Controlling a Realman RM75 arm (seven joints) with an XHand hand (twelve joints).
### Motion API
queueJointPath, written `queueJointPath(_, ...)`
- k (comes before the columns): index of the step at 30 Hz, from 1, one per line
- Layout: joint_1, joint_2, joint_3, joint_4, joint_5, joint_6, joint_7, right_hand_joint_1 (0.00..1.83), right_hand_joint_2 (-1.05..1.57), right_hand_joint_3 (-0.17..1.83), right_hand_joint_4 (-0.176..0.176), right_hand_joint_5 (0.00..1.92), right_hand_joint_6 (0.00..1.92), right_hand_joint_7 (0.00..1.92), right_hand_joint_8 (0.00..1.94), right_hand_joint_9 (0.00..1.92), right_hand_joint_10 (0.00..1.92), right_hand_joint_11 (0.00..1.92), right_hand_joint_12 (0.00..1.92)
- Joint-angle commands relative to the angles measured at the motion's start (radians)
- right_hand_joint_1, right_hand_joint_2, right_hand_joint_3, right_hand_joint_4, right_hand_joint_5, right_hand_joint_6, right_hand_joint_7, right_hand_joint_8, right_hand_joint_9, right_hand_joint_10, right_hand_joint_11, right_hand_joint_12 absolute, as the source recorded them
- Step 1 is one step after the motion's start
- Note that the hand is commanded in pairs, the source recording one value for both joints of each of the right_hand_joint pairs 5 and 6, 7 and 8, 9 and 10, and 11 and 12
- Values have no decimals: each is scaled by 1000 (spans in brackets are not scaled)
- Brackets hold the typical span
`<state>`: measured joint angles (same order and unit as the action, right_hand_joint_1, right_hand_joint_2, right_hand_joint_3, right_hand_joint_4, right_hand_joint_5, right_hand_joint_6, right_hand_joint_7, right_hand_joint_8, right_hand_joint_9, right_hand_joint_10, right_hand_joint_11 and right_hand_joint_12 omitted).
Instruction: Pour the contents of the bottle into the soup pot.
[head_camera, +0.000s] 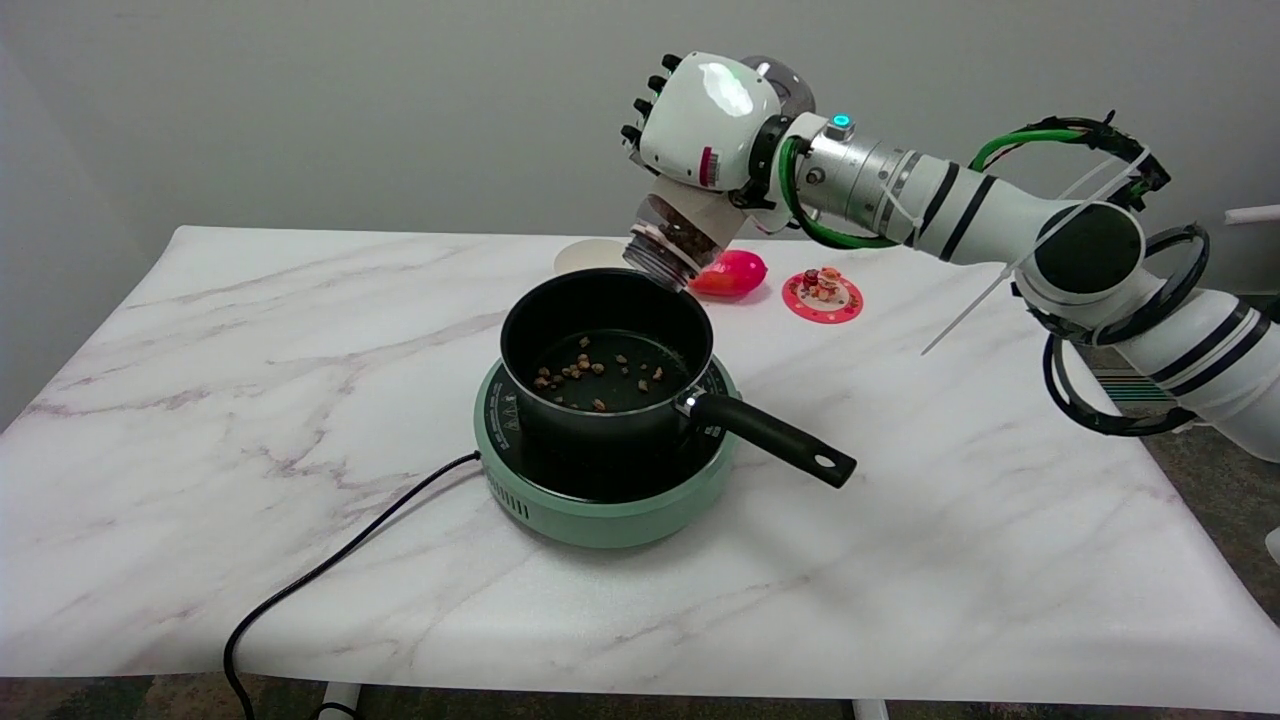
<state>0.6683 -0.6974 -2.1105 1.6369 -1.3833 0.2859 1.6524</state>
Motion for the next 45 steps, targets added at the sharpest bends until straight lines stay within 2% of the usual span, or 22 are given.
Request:
queueJointPath(1,43,9,-31,4,-4,5,-5,1616,709,915,0,1920,1920,1920,1920,1423,1423,1198,1198)
queueJointPath(19,111,17,-85,28,-19,37,1,1612,743,907,0,1920,1920,1920,1920,1445,1445,1208,1208)
queueJointPath(40,99,13,-127,17,-35,21,5,1601,805,861,0,1920,1920,1920,1920,1463,1463,1215,1215)
queueJointPath(45,64,20,-120,13,51,-50,56,1596,817,860,0,1920,1920,1920,1920,1464,1464,1216,1216)
